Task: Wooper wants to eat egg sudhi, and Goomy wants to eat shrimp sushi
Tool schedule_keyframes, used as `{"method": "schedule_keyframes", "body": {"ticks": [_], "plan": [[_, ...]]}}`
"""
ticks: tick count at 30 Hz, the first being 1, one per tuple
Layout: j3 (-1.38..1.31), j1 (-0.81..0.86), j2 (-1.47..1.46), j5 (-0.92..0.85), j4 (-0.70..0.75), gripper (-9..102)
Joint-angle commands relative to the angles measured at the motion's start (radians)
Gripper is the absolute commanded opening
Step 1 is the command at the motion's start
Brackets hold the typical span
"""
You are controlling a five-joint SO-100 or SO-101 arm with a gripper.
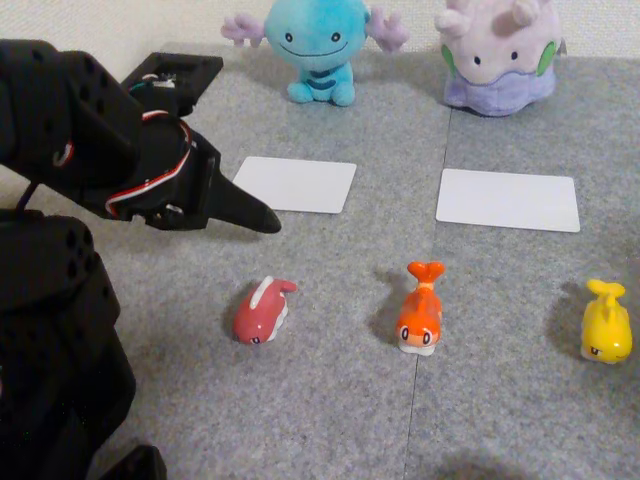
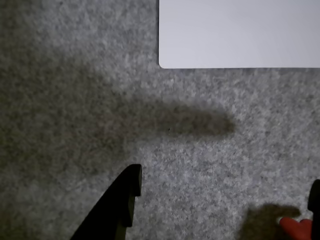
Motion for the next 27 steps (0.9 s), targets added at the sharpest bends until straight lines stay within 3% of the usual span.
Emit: {"method": "schedule_keyframes", "body": {"ticks": [1,27], "plan": [[-0.005,0.005,0.009,0.000,-0.014,38],[-0.005,-0.017,0.009,-0.014,-0.015,39]]}}
